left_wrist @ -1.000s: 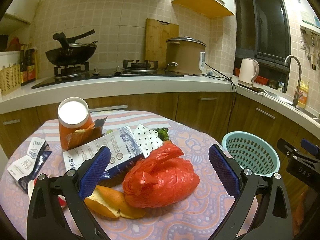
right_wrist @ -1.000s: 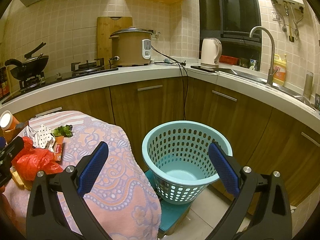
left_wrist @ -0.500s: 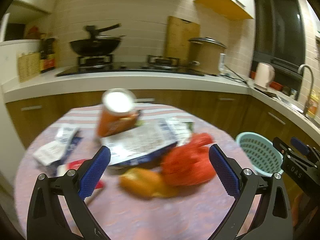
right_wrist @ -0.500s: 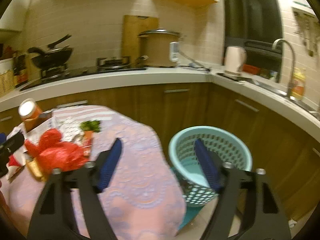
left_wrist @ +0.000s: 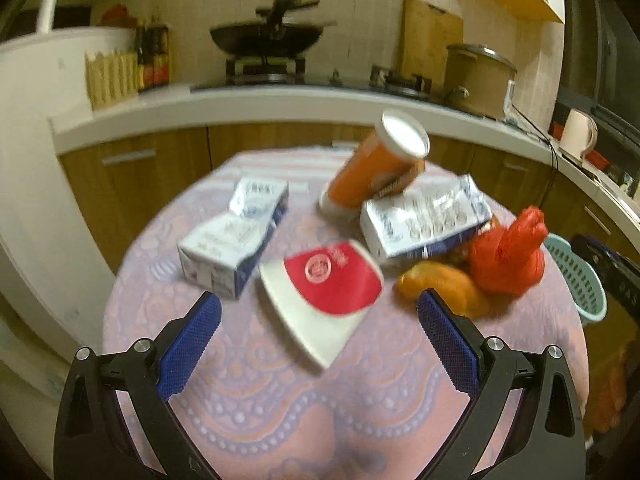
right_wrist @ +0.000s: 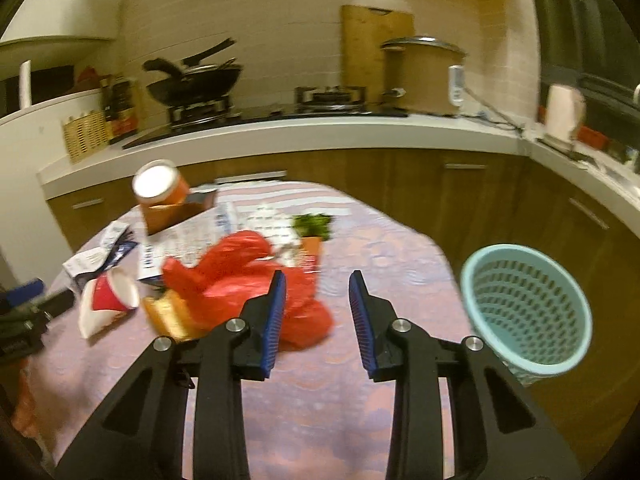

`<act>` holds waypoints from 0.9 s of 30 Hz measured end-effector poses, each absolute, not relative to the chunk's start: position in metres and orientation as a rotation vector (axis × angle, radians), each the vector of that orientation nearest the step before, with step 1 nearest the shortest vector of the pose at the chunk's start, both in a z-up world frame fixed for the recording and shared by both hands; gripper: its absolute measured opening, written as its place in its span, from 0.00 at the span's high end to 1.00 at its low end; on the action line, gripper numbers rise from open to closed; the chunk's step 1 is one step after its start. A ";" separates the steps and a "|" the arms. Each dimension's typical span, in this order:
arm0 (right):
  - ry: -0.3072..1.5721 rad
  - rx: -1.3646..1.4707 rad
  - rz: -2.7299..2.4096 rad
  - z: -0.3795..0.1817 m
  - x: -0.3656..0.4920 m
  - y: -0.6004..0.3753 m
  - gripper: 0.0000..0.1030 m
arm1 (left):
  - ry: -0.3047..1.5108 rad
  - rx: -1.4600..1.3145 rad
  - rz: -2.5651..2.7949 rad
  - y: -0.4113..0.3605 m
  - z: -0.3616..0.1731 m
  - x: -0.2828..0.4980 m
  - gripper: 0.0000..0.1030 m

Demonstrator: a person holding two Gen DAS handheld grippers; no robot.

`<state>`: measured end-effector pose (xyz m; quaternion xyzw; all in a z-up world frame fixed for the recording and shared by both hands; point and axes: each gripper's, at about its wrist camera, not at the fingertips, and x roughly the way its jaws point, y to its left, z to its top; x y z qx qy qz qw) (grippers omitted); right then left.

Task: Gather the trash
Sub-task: 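Grasp the red plastic bag with the right gripper while the left gripper grasps the red-and-white paper cup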

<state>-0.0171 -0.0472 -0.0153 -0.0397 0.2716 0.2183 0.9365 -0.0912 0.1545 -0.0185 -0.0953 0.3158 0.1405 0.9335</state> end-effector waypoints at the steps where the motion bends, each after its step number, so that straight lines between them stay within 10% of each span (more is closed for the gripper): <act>1: 0.581 -0.064 0.485 -0.017 -0.014 -0.043 0.71 | 0.653 -0.195 0.282 0.155 -0.021 -0.091 0.07; 3: 0.606 -0.052 0.513 -0.019 -0.012 -0.037 0.65 | 0.666 -0.188 0.288 0.154 -0.027 -0.089 0.07; 5: 0.617 -0.050 0.530 -0.022 -0.012 -0.033 0.24 | 0.684 -0.200 0.284 0.154 -0.032 -0.086 0.07; 12: 0.655 -0.115 0.590 -0.032 -0.004 -0.004 0.14 | 0.705 -0.252 0.269 0.160 -0.041 -0.077 0.08; 22: 0.741 -0.147 0.545 -0.053 0.029 0.006 0.14 | 0.681 -0.191 0.224 0.133 -0.030 -0.067 0.08; 27: 0.764 -0.130 0.567 -0.059 0.036 -0.001 0.38 | 0.708 -0.178 0.291 0.144 -0.038 -0.064 0.08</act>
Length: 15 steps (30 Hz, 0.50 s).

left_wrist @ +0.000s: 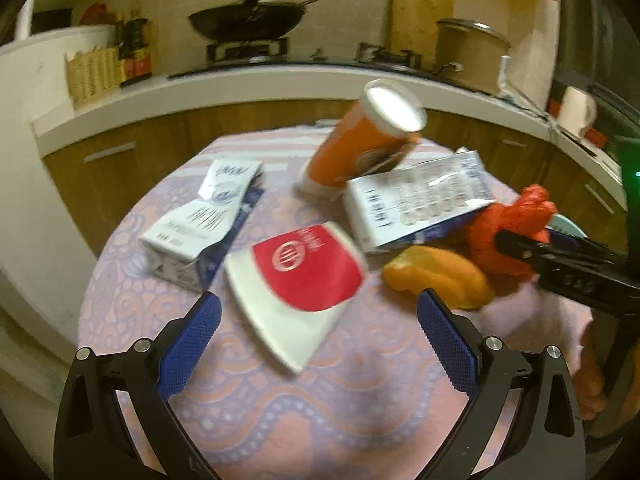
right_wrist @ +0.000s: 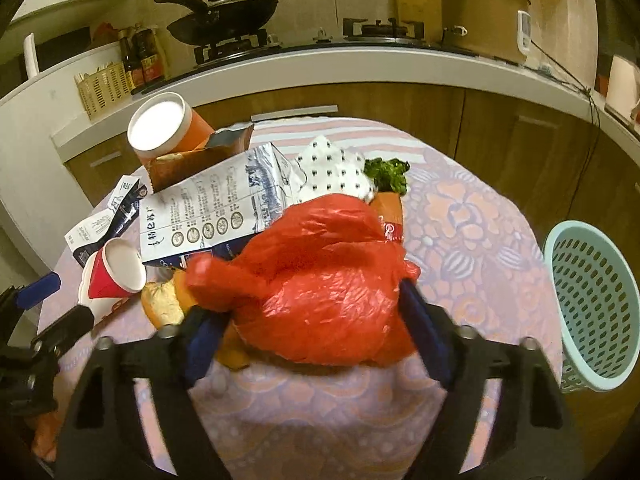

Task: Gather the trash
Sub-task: 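Grasp the red plastic bag with the right gripper while the left gripper grasps the red-and-white paper cup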

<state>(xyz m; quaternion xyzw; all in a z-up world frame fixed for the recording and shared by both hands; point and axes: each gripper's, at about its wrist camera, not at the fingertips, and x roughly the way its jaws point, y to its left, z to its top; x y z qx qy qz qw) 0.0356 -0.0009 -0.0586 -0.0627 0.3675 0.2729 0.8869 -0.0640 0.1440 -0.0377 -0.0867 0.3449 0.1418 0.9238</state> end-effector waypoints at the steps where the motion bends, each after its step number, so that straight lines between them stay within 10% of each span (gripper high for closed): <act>1: 0.761 -0.130 0.570 -0.058 0.034 -0.001 0.43 | 0.716 -0.198 0.298 0.150 -0.039 -0.064 0.08; 6: 0.724 -0.134 0.579 -0.053 0.025 -0.004 0.53 | 0.765 -0.313 0.274 0.165 -0.049 -0.060 0.09; 15: 0.687 -0.105 0.571 -0.041 0.016 -0.024 0.54 | 0.772 -0.389 0.133 0.147 -0.058 -0.051 0.48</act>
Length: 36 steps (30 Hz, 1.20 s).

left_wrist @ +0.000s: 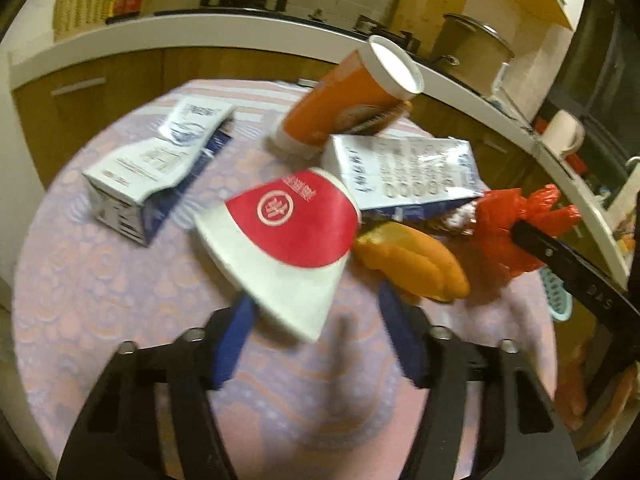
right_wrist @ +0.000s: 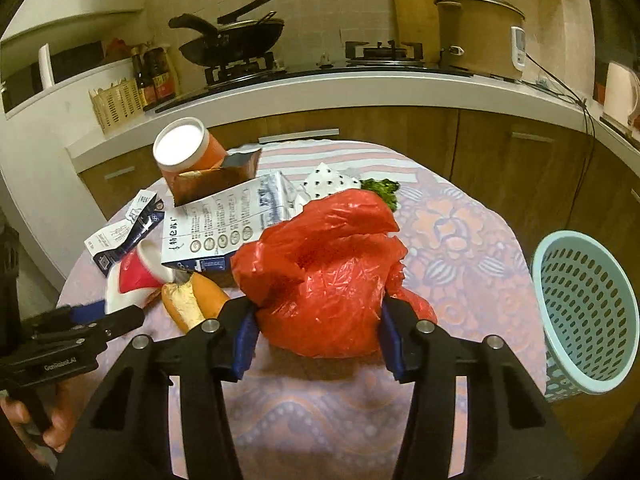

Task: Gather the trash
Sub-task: 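Grasp the red plastic bag with the right gripper while the left gripper grasps the red-and-white paper cup, then carry the red bag and paper cup over the blue basket with both grippers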

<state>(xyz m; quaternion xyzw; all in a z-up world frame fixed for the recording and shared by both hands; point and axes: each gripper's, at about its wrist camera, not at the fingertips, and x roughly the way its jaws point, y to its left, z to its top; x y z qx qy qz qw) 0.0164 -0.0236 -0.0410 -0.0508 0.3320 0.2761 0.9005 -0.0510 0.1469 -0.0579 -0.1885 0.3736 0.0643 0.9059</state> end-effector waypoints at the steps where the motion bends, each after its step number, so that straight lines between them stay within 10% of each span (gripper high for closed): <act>1: 0.685 -0.105 0.567 -0.042 0.016 -0.025 0.54 | 0.765 -0.392 0.122 0.145 -0.059 -0.052 0.49; 20: 0.628 -0.094 0.545 -0.031 0.007 -0.047 0.54 | 0.636 -0.504 0.113 0.142 -0.053 -0.045 0.98; 36: 0.464 -0.070 0.485 0.026 -0.009 -0.096 0.54 | 0.444 -0.334 -0.002 0.081 0.032 -0.055 0.99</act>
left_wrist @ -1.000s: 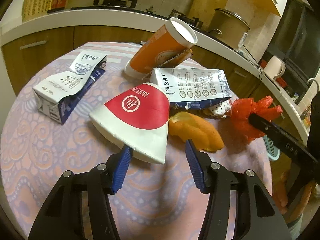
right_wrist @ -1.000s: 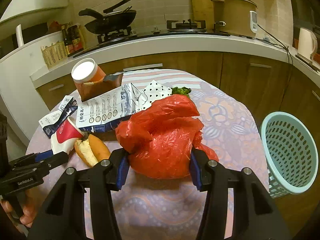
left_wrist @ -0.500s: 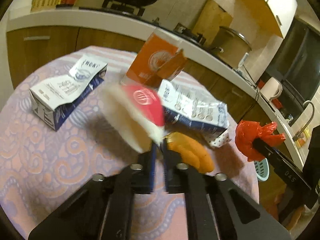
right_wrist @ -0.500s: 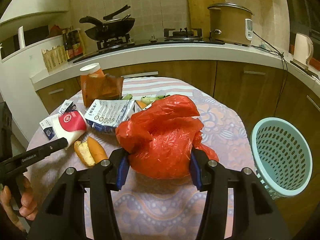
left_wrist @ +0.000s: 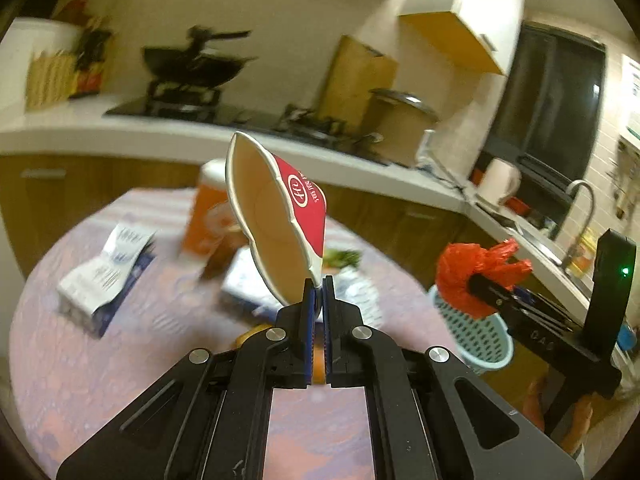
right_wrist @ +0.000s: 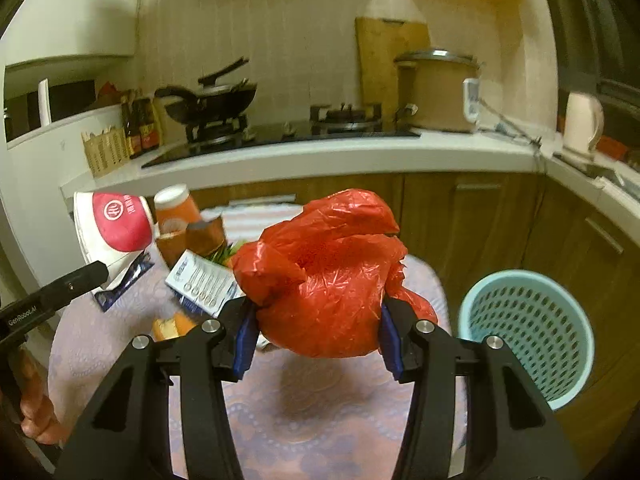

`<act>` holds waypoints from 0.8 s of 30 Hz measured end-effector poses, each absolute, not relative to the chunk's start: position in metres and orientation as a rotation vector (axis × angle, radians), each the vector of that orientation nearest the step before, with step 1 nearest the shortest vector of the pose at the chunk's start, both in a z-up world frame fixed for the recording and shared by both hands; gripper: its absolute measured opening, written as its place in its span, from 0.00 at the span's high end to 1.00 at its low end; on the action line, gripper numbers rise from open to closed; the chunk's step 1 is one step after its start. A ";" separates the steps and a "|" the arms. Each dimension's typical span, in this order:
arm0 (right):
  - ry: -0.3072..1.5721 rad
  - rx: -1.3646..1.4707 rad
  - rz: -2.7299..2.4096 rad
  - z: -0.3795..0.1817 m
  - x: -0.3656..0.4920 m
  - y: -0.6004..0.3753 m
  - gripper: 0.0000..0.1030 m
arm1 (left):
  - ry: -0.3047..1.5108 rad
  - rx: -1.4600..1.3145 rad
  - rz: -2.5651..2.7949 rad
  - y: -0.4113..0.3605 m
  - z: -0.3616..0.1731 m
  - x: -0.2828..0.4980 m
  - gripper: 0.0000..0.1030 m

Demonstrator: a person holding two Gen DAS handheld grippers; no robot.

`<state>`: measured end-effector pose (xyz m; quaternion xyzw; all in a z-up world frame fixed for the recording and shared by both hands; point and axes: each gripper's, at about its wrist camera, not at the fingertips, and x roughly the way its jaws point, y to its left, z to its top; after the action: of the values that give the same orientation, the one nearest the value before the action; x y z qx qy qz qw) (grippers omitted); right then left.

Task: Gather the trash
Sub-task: 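Carry the red bag and paper cup over the blue basket with both grippers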

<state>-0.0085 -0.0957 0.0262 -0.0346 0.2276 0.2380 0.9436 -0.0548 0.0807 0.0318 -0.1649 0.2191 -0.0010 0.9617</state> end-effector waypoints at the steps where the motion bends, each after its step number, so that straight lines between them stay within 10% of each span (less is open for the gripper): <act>1: 0.451 -0.071 0.473 0.030 -0.009 -0.102 0.54 | 0.439 -0.322 -0.020 0.074 0.036 -0.051 0.99; 24: 0.726 0.115 0.090 -0.046 0.090 -0.296 0.54 | 0.680 -0.194 -0.449 -0.155 -0.009 0.115 0.99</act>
<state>0.0896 -0.2965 -0.0457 0.0562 0.3545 0.0439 0.9323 0.1151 -0.1552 -0.0086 -0.0943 0.3304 -0.2180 0.9135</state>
